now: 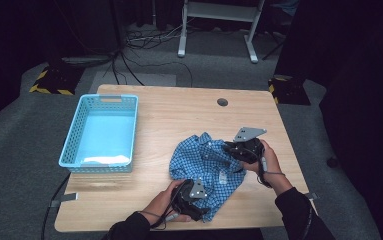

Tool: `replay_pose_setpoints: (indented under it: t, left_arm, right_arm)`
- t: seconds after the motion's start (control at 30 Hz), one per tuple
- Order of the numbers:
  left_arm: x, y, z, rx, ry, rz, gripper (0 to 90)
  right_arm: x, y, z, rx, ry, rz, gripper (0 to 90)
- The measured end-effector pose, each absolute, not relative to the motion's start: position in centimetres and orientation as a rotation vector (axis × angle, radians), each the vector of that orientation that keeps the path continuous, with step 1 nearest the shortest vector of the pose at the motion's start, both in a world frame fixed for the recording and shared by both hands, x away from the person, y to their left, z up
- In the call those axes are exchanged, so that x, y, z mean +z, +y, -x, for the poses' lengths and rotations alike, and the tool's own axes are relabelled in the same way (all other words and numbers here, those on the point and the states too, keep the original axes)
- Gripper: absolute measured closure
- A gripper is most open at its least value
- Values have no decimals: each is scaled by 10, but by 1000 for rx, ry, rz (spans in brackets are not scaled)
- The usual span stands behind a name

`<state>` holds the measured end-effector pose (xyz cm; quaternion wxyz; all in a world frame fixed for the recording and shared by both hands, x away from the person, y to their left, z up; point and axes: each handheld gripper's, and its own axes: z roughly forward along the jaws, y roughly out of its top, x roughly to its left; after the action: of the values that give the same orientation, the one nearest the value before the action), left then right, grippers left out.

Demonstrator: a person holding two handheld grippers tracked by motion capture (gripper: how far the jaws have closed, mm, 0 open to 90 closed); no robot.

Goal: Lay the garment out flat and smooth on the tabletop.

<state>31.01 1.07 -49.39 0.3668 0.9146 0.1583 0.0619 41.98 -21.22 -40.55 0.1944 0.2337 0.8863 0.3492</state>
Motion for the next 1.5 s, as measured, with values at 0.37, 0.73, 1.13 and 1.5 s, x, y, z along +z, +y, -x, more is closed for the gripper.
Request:
replay_pose_setpoints:
  t: [0.37,0.73,1.13,1.5]
  left_arm:
    - [-496,13,-312,115,399,-2344,282]
    - [-495,13,-306,105,383,-2356,282]
    - [-494,12,-302,97,365,-2367,282]
    - [-495,12,-301,89,371,-2358,282]
  right_arm:
    - [-416,-207,-443,963,2487,-699,807]
    - [-420,-201,-462,914,2472,-742,809]
    - [-435,-197,-483,849,2474,-820,810]
    - [-450,-190,-498,780,2479,-869,811]
